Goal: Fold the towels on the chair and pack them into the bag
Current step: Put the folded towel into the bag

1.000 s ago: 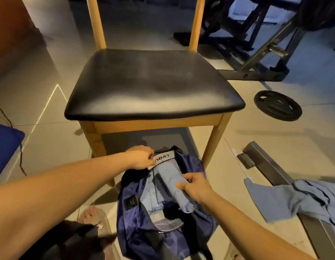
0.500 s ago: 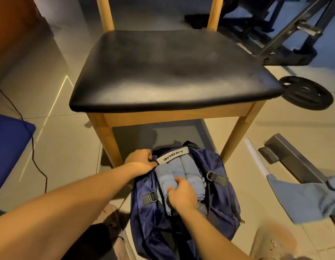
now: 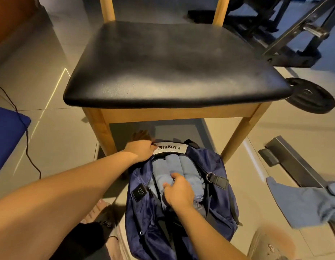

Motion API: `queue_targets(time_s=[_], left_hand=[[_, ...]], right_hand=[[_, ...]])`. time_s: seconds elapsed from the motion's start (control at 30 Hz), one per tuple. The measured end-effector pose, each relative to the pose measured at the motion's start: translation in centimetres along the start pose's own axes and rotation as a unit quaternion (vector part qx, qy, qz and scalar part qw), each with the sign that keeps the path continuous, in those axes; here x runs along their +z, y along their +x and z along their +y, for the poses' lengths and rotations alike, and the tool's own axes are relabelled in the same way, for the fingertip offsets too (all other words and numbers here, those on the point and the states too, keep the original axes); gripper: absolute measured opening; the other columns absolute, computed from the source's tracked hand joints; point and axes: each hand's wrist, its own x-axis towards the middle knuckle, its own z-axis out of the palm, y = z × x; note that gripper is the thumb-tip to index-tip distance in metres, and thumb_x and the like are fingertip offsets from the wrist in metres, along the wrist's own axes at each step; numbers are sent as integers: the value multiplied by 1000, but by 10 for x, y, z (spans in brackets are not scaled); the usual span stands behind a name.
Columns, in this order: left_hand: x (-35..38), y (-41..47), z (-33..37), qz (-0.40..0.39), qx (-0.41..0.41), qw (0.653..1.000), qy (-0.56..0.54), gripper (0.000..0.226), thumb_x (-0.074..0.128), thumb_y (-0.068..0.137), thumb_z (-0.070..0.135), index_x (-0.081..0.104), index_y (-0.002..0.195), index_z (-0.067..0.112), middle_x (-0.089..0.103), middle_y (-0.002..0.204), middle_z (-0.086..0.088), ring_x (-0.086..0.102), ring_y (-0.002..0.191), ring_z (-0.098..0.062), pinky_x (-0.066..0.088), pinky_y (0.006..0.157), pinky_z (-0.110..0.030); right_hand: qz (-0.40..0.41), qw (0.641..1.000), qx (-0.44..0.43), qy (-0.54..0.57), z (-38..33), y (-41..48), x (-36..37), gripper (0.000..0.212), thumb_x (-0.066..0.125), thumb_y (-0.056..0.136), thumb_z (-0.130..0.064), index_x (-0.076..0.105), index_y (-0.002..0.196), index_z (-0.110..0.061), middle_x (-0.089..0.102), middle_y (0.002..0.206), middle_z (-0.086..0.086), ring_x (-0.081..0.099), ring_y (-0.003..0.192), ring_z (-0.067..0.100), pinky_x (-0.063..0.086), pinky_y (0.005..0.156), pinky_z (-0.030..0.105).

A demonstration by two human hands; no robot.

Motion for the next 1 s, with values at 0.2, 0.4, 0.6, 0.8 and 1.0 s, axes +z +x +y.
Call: queue_targets(time_s=[0.2, 0.4, 0.6, 0.8, 1.0], left_hand=[[7, -7, -9, -14, 39, 998, -38, 31, 42, 106, 47, 64, 97, 28, 70, 106, 2, 63, 98, -23, 47, 78, -38], [6, 0, -14, -64, 42, 995, -59, 33, 53, 100, 52, 67, 84, 27, 69, 87, 9, 63, 83, -14, 55, 82, -43], [9, 5, -19, -74, 19, 994, -74, 26, 57, 97, 54, 73, 93, 34, 72, 97, 13, 65, 90, -10, 55, 88, -39], [18, 0, -18, -37, 57, 997, -28, 21, 64, 95, 50, 73, 87, 32, 69, 89, 14, 63, 82, -10, 54, 75, -36], [24, -8, -17, -17, 113, 992, 46, 23, 63, 95, 47, 69, 113, 35, 66, 106, 8, 61, 101, -19, 51, 86, -41]], right_hand=[[34, 994, -32, -98, -16, 23, 19, 26, 55, 99, -33, 58, 121, -19, 72, 107, 4, 65, 108, 28, 42, 94, 39], [13, 985, -52, -166, -11, 35, 21, 22, 57, 98, -39, 62, 99, -18, 70, 109, 6, 61, 112, 29, 38, 99, 40], [50, 978, -101, -175, 13, 39, 32, 32, 48, 104, -39, 73, 107, -18, 61, 118, 5, 53, 117, 29, 38, 98, 40], [45, 981, -114, -148, 8, 32, 26, 22, 53, 98, -38, 60, 90, -18, 68, 104, 7, 62, 105, 31, 39, 90, 38], [52, 982, -132, -125, 29, 6, 28, 23, 60, 95, -30, 55, 114, -17, 61, 113, 3, 60, 105, 28, 43, 92, 40]])
